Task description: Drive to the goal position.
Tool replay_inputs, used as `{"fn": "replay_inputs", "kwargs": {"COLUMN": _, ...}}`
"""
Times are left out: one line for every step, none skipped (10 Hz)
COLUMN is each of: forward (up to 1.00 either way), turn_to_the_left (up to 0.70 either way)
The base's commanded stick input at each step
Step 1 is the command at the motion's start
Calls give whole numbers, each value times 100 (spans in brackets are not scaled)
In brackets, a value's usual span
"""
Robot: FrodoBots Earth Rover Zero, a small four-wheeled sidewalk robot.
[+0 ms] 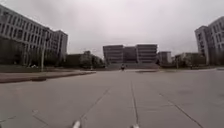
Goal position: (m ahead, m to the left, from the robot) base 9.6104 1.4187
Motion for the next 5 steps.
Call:
{"fn": "replay_inputs", "kwargs": {"forward": 70, "turn_to_the_left": 0}}
{"fn": "replay_inputs", "kwargs": {"forward": 70, "turn_to_the_left": 0}}
{"fn": "replay_inputs", "kwargs": {"forward": 70, "turn_to_the_left": 0}}
{"fn": "replay_inputs", "kwargs": {"forward": 70, "turn_to_the_left": 0}}
{"fn": "replay_inputs", "kwargs": {"forward": 70, "turn_to_the_left": 0}}
